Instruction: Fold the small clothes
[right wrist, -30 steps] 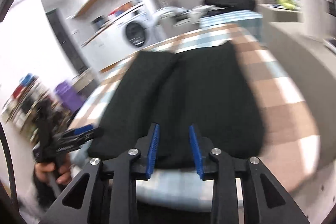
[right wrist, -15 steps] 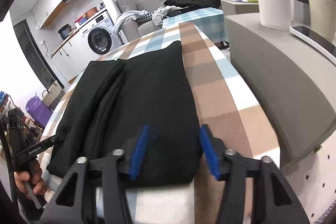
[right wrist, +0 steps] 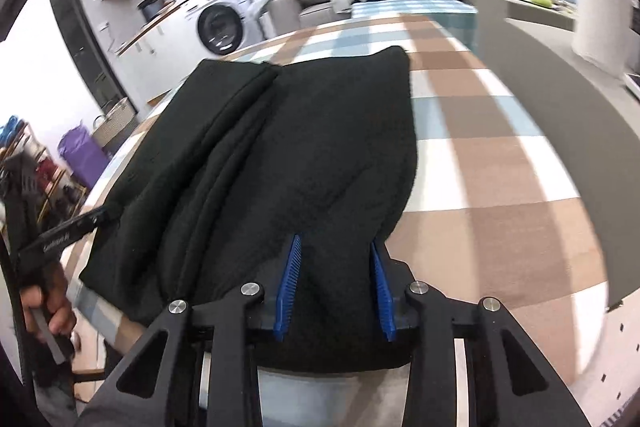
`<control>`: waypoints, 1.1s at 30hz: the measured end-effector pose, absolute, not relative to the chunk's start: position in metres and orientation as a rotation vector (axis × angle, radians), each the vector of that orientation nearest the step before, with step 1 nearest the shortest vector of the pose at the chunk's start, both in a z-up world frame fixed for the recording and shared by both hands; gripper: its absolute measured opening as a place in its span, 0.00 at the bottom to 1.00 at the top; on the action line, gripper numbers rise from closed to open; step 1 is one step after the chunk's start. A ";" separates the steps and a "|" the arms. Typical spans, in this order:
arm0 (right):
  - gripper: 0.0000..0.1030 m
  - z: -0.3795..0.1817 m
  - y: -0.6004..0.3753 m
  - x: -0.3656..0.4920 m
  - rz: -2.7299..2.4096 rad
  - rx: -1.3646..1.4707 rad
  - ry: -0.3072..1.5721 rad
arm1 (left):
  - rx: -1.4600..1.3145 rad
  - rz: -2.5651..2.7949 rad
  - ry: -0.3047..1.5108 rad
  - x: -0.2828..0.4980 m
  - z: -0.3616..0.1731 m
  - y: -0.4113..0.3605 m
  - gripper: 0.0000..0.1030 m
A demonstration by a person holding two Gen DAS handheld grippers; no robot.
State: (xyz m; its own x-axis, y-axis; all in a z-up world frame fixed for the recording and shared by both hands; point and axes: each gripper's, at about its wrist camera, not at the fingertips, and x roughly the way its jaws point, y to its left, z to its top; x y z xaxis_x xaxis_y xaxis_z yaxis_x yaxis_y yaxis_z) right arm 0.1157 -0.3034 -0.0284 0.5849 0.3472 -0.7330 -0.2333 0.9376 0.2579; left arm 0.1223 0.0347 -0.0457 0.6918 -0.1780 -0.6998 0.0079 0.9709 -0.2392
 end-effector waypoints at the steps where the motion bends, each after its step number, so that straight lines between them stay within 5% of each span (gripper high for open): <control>1: 0.34 -0.028 -0.295 0.114 0.364 0.115 0.889 | -0.226 -0.089 0.796 0.120 -0.045 0.040 0.18; 8: 0.44 -0.011 -0.289 0.117 0.384 0.141 0.873 | -0.191 -0.058 0.747 0.104 -0.031 0.044 0.25; 10: 0.48 -0.004 -0.284 0.122 0.402 0.163 0.861 | -0.185 -0.066 0.740 0.102 -0.027 0.041 0.56; 12: 0.48 -0.001 -0.272 0.132 0.416 0.165 0.857 | -0.182 -0.080 0.725 0.099 -0.024 0.038 0.69; 31: 0.49 -0.006 -0.240 0.160 0.502 0.232 0.920 | -0.173 -0.097 0.733 0.093 -0.024 0.024 0.72; 33: 0.41 -0.016 -0.225 0.178 0.526 0.256 0.954 | -0.176 -0.095 0.731 0.093 -0.023 0.025 0.72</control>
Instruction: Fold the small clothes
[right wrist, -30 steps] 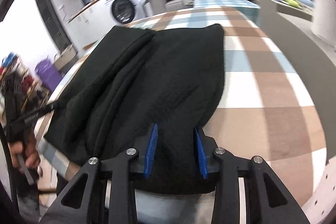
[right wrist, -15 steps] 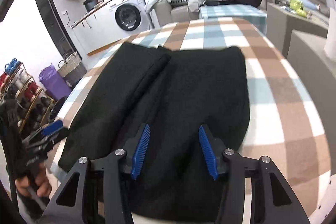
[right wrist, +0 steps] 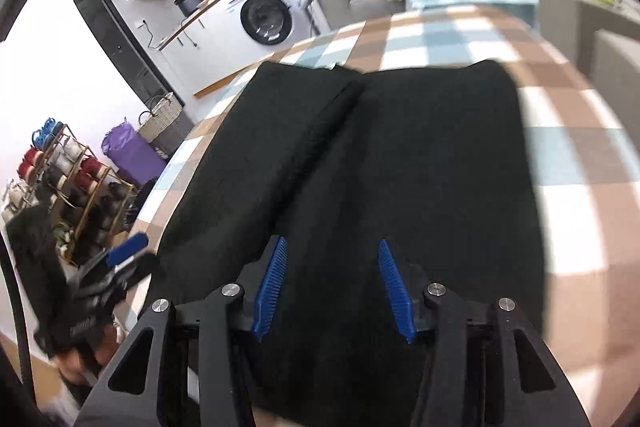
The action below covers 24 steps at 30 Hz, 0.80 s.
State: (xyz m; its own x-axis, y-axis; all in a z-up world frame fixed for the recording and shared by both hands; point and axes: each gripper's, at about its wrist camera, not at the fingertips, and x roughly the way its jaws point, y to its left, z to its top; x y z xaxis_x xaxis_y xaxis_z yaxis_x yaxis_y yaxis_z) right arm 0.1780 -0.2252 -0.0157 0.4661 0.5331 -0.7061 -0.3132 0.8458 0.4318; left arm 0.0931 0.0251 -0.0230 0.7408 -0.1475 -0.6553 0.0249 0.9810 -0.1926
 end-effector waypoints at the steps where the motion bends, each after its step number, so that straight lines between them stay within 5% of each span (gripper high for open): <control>1: 0.33 -0.019 -0.221 0.184 0.536 0.266 0.963 | -0.177 -0.094 0.729 0.093 -0.023 0.025 0.72; 3: 0.28 -0.025 -0.209 0.196 0.539 0.258 0.967 | -0.181 -0.094 0.722 0.093 -0.022 0.027 0.72; 6: 0.05 -0.020 -0.200 0.204 0.523 0.267 0.947 | -0.212 -0.088 0.713 0.091 -0.021 0.032 0.72; 12: 0.04 0.042 -0.220 0.164 0.478 0.152 0.693 | -0.283 -0.099 0.687 0.088 -0.014 0.042 0.75; 18: 0.07 -0.013 -0.257 0.188 0.372 0.228 0.919 | -0.190 -0.138 0.746 0.089 -0.025 0.016 0.76; 24: 0.22 0.011 -0.275 0.161 0.387 0.275 0.815 | -0.122 -0.160 0.737 0.087 -0.027 -0.003 0.76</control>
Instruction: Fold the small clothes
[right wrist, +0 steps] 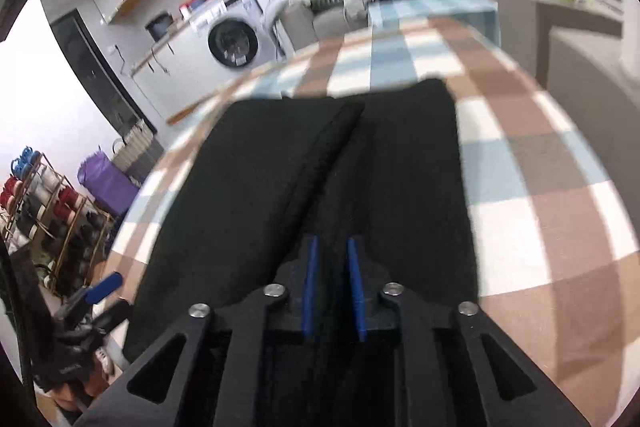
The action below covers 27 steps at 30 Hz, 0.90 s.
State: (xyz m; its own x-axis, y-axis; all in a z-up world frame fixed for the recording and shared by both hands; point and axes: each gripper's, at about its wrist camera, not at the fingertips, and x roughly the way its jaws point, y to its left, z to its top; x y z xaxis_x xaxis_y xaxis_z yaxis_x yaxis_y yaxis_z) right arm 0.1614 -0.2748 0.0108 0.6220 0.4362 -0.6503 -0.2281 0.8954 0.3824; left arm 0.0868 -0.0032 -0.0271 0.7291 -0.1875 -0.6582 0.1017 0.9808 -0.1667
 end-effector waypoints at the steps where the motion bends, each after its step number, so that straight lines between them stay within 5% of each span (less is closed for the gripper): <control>1: 0.22 0.016 -0.274 0.156 0.427 0.287 0.804 | -0.121 -0.163 0.740 0.087 -0.028 -0.004 0.76; 8: 0.27 -0.009 -0.238 0.171 0.570 0.321 0.946 | -0.129 -0.166 0.751 0.085 -0.029 -0.004 0.76; 10: 0.21 -0.010 -0.230 0.171 0.539 0.277 0.925 | -0.130 -0.166 0.746 0.085 -0.027 -0.003 0.76; 11: 0.09 -0.007 -0.227 0.169 0.544 0.260 0.895 | -0.132 -0.166 0.743 0.084 -0.026 -0.002 0.76; 14: 0.06 0.011 -0.226 0.154 0.517 0.156 0.796 | -0.129 -0.172 0.742 0.084 -0.026 -0.003 0.76; 19: 0.05 -0.020 -0.238 0.169 0.430 0.146 0.928 | -0.088 -0.177 0.768 0.085 -0.033 -0.010 0.76; 25: 0.25 -0.008 -0.270 0.157 0.448 0.239 0.874 | -0.053 -0.195 0.784 0.084 -0.039 -0.020 0.76; 27: 0.45 -0.007 -0.284 0.156 0.420 0.268 0.859 | -0.048 -0.201 0.785 0.085 -0.040 -0.022 0.76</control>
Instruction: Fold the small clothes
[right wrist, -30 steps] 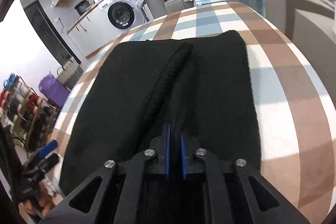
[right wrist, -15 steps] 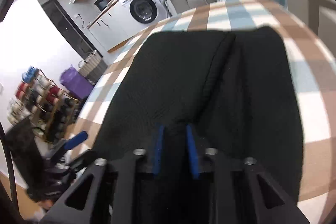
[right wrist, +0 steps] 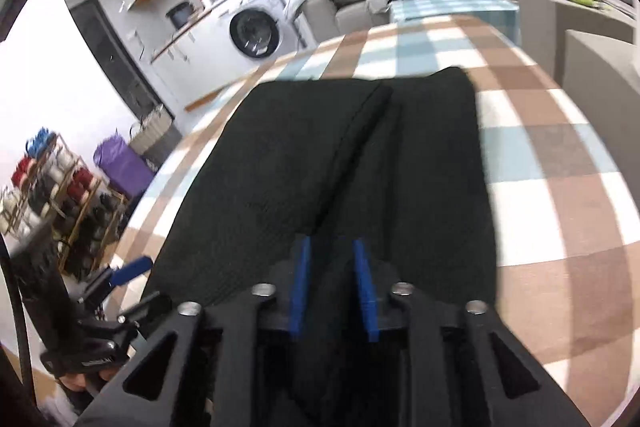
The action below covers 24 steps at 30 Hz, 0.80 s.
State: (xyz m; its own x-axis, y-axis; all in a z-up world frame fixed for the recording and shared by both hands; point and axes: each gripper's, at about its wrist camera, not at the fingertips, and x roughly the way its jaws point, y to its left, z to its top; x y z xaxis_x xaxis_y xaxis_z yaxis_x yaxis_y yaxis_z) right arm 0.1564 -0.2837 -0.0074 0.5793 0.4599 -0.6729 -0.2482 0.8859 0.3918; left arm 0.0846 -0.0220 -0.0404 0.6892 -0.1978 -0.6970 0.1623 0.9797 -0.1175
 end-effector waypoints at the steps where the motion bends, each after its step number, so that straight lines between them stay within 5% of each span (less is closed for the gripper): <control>1: 0.48 -0.010 -0.290 0.159 0.418 0.296 0.862 | -0.048 -0.204 0.787 0.085 -0.041 -0.022 0.76; 12: 0.50 -0.013 -0.253 0.218 0.526 0.335 0.918 | -0.093 -0.183 0.782 0.089 -0.038 -0.006 0.76; 17: 0.13 -0.022 -0.243 0.220 0.462 0.244 0.920 | -0.141 -0.199 0.784 0.091 -0.037 -0.001 0.76; 24: 0.10 0.037 -0.254 0.188 0.441 0.151 0.691 | -0.180 -0.214 0.743 0.086 -0.025 0.004 0.76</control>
